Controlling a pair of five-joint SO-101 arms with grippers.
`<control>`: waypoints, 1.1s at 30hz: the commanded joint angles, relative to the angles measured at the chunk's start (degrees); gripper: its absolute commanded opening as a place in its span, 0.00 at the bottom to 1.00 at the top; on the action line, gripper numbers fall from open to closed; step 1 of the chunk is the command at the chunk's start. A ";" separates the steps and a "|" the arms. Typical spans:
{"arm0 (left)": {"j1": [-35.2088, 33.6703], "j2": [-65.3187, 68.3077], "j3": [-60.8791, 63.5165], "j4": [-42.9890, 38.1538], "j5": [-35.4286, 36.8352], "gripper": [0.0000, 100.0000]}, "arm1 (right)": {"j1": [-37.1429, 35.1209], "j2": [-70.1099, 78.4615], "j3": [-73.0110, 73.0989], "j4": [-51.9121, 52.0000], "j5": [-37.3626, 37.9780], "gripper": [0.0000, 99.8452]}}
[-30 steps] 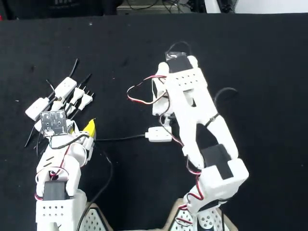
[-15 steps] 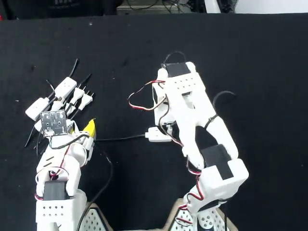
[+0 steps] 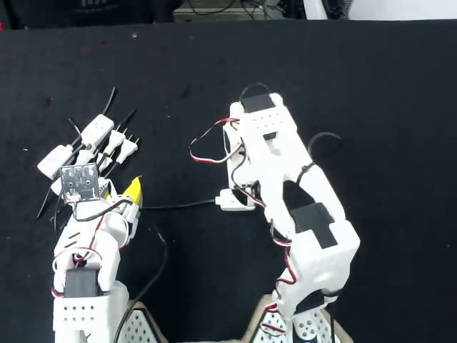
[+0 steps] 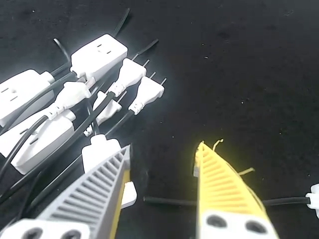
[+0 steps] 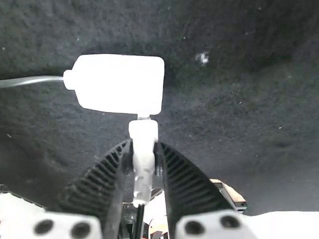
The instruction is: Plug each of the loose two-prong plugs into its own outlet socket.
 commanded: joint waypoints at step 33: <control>0.04 -0.44 -0.92 -1.23 0.53 0.21 | 0.00 -1.19 -3.30 1.76 2.46 0.01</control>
